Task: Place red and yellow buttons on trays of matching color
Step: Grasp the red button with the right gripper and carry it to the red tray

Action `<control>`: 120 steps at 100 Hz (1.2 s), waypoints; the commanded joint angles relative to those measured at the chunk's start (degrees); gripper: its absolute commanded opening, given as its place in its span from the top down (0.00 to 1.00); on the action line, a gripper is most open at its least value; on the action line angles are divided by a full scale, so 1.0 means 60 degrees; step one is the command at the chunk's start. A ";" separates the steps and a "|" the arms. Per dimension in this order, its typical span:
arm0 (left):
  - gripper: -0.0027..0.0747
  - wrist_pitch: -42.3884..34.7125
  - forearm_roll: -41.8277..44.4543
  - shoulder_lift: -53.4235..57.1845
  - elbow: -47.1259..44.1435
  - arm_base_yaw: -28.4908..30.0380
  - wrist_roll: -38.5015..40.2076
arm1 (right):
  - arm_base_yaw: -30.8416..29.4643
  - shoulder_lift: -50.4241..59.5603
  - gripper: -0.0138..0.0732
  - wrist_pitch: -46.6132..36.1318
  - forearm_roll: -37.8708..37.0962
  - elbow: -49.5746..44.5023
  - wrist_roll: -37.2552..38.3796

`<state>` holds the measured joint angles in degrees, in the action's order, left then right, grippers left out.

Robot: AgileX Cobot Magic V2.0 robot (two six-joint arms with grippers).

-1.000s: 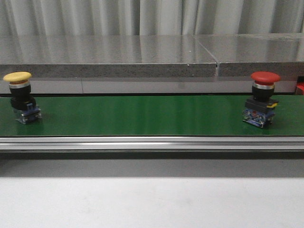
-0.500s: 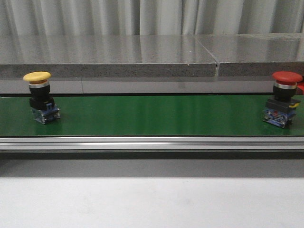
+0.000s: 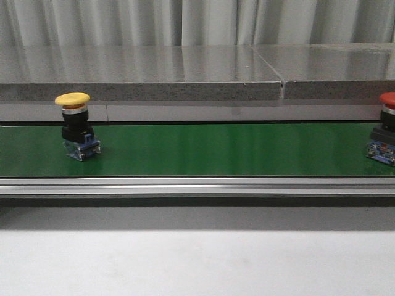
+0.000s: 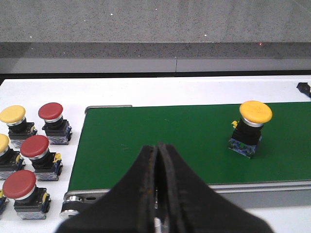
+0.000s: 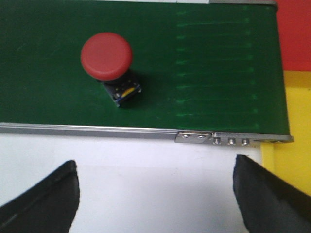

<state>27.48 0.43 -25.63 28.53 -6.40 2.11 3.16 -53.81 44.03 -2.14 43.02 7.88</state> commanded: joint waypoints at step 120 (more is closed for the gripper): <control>0.99 -0.0758 -0.0071 -0.0032 0.0254 -0.0078 0.0029 | -0.1819 -0.5281 0.60 0.0436 -0.0483 0.5397 -0.0883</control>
<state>27.48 0.43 -25.63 28.53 -6.40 2.11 -4.74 -86.00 47.06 -3.28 70.04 4.43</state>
